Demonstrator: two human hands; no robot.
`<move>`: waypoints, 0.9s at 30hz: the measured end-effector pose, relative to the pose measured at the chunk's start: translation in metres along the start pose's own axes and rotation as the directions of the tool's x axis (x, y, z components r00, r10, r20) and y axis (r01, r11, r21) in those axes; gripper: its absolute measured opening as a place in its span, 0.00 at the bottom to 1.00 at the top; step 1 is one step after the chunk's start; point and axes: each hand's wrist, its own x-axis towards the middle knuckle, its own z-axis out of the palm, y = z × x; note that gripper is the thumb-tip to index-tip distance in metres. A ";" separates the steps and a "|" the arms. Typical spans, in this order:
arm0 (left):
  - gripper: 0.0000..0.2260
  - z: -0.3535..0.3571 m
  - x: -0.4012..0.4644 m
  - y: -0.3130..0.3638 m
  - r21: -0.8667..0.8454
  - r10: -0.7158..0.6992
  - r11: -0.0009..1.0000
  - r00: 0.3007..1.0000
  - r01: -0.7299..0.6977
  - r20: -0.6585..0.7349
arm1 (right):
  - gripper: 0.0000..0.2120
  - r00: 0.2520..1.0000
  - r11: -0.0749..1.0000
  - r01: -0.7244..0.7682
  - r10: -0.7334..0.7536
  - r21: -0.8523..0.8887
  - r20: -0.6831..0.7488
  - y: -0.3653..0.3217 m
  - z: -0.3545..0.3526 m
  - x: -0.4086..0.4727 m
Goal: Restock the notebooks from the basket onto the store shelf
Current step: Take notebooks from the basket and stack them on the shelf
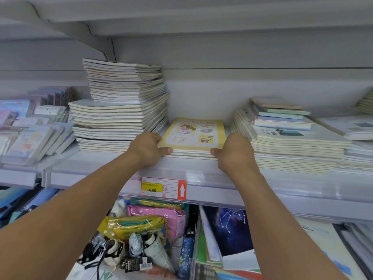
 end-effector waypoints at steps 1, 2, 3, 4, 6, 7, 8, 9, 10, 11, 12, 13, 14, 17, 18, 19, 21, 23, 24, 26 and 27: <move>0.17 -0.001 0.001 0.000 0.001 -0.007 1.000 1.000 0.007 0.018 | 0.14 1.000 1.000 -0.002 0.002 0.001 0.000 0.000 0.000 0.000; 0.17 -0.003 0.000 0.000 -0.014 -0.016 1.000 0.999 0.016 0.045 | 0.16 1.000 1.000 -0.003 0.003 0.003 0.003 0.001 -0.001 -0.001; 0.17 -0.005 -0.001 0.001 -0.058 -0.016 0.998 0.997 0.021 0.080 | 0.17 1.000 1.000 -0.002 0.002 -0.002 0.006 0.001 -0.002 -0.003; 0.18 -0.008 -0.003 0.001 -0.107 -0.008 0.994 0.994 0.020 0.107 | 0.17 1.000 1.000 0.005 -0.005 -0.015 0.005 0.000 -0.004 -0.005; 0.23 -0.018 -0.016 0.003 -0.133 0.021 0.991 0.995 -0.007 0.099 | 0.12 0.997 0.997 0.056 -0.059 -0.060 -0.048 -0.005 -0.009 -0.015; 0.23 -0.025 -0.026 0.004 -0.105 0.060 0.993 0.998 -0.056 0.037 | 0.11 0.986 0.989 0.107 -0.119 -0.104 -0.114 -0.010 -0.010 -0.021; 0.20 -0.033 -0.039 0.005 -0.047 0.133 0.990 0.989 -0.136 -0.060 | 0.11 0.958 0.972 0.176 -0.206 -0.159 -0.199 -0.018 -0.010 -0.030; 0.16 -0.041 -0.055 0.004 0.018 0.228 0.973 0.962 -0.228 -0.151 | 0.10 0.903 0.943 0.271 -0.318 -0.192 -0.290 -0.027 -0.007 -0.042; 0.11 -0.048 -0.074 0.001 0.050 0.307 0.951 0.924 -0.304 -0.226 | 0.09 0.819 0.901 0.395 -0.433 -0.178 -0.376 -0.037 0.000 -0.056; 0.07 -0.054 -0.094 -0.008 0.037 0.342 0.938 0.899 -0.345 -0.272 | 0.10 0.738 0.845 0.520 -0.518 -0.124 -0.433 -0.047 0.009 -0.073; 0.04 -0.057 -0.115 -0.020 0.002 0.337 0.936 0.896 -0.351 -0.290 | 0.13 0.699 0.789 0.613 -0.569 -0.047 -0.434 -0.055 0.020 -0.092; 0.03 -0.059 -0.137 -0.036 -0.022 0.304 0.946 0.910 -0.323 -0.282 | 0.16 0.695 0.735 0.676 -0.615 0.048 -0.372 -0.060 0.035 -0.112; 0.03 -0.058 -0.160 -0.057 -0.020 0.254 0.964 0.937 -0.266 -0.238 | 0.19 0.702 0.695 0.707 -0.669 0.130 -0.245 -0.060 0.053 -0.132; 0.05 -0.048 -0.231 -0.127 0.123 0.039 0.991 0.992 -0.054 0.124 | 0.19 0.543 0.628 0.755 -0.761 0.191 0.355 -0.044 0.122 -0.186; 0.06 -0.044 -0.255 -0.151 0.197 -0.051 0.981 0.968 0.001 0.246 | 0.16 0.435 0.626 0.755 -0.700 0.194 0.566 -0.032 0.149 -0.203; 0.07 -0.042 -0.277 -0.172 0.274 -0.144 0.961 0.928 0.048 0.342 | 0.13 0.330 0.642 0.744 -0.595 0.187 0.733 -0.018 0.175 -0.221; 0.12 -0.042 -0.308 -0.199 0.398 -0.289 0.914 0.820 0.083 0.493 | 0.17 0.215 0.703 0.703 -0.356 0.109 0.909 0.020 0.222 -0.255; 0.17 -0.050 -0.318 -0.206 0.491 -0.384 0.868 0.718 0.067 0.581 | 0.31 0.178 0.755 0.656 -0.188 0.026 0.966 0.059 0.261 -0.284; 0.19 -0.056 -0.318 -0.207 0.502 -0.403 0.862 0.694 0.069 0.597 | 0.39 0.177 0.774 0.633 -0.123 -0.017 0.976 0.077 0.276 -0.297; 0.21 -0.062 -0.317 -0.210 0.493 -0.391 0.867 0.709 0.069 0.588 | 0.52 0.207 0.765 0.637 -0.047 -0.098 0.977 0.107 0.302 -0.317; 0.21 -0.063 -0.317 -0.213 0.498 -0.361 0.866 0.734 0.036 0.575 | 0.57 0.235 0.750 0.647 -0.023 -0.139 0.972 0.119 0.312 -0.325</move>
